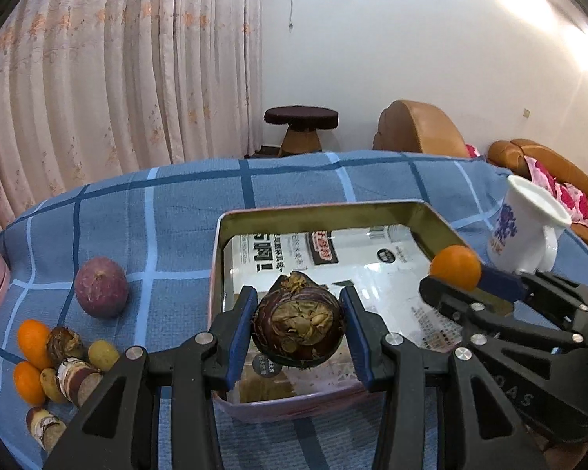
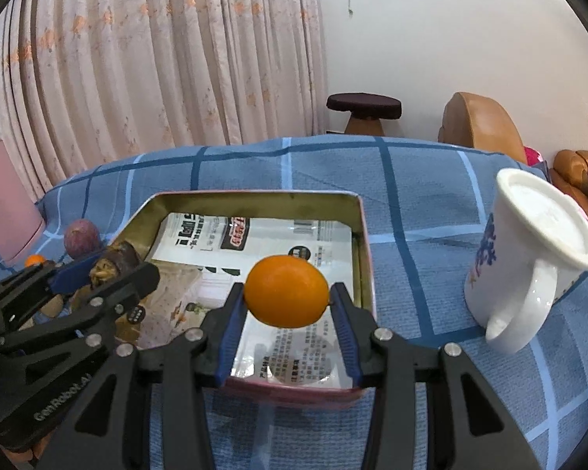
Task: Organize fruits
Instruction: 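Carry both items into the pink tin and open both tools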
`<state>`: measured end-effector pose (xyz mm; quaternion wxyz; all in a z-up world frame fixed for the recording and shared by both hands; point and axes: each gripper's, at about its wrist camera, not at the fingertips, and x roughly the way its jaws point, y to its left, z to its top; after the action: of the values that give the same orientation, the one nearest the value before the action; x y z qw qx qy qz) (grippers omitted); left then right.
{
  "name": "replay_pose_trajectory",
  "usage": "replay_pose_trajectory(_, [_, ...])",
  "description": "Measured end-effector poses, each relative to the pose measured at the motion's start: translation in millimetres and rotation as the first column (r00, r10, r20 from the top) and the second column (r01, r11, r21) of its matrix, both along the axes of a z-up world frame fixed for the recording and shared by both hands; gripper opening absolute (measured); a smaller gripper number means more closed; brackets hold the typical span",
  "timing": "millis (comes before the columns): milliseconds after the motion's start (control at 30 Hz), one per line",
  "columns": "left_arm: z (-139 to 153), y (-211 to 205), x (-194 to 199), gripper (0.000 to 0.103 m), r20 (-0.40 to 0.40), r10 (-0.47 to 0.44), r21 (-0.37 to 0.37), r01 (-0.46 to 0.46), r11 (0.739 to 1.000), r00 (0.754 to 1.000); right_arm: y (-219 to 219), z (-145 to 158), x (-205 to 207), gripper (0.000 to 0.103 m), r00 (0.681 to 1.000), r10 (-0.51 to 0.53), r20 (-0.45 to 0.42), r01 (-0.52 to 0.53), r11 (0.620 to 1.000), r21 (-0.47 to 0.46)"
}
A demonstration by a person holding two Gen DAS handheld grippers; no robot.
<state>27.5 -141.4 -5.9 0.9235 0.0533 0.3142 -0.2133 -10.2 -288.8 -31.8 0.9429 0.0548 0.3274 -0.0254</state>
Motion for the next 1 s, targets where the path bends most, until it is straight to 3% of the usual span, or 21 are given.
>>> replay_pose_trajectory(267, [-2,-2,0,0.046,0.002,0.006,0.025,-0.006,1.000,1.000,-1,2,-3,0.054,1.000,0.002,0.019,-0.003,0.999,0.037])
replay_pose_trajectory(333, [-2,-2,1,0.047,0.000,0.017,0.025,-0.017,1.000,1.000,-2,3,-4,0.065,1.000,-0.010,0.030,0.009,0.999,0.033])
replay_pose_trajectory(467, [0,2,-1,0.064,0.021,0.047,0.008,-0.047,0.999,0.999,-10,10,-12,0.073,0.995,-0.039,0.092,0.031,0.996,0.089])
replay_pose_trajectory(533, [1,1,-4,0.074,0.030,0.026,0.001,-0.027,1.000,0.999,-14,12,-15,0.091,0.992,-0.068,0.110,0.056,0.993,0.101])
replay_pose_trajectory(700, [6,-5,-15,0.077,0.094,0.023,0.040,-0.027,0.999,0.995,-18,16,-17,0.092,0.986,-0.094,0.137,0.078,0.990,0.118])
replay_pose_trajectory(1000, [8,0,-19,0.077,0.114,0.051,0.036,-0.056,0.998,0.992,-22,17,-23,0.095,0.972,-0.157,0.174,0.139,0.984,0.112])
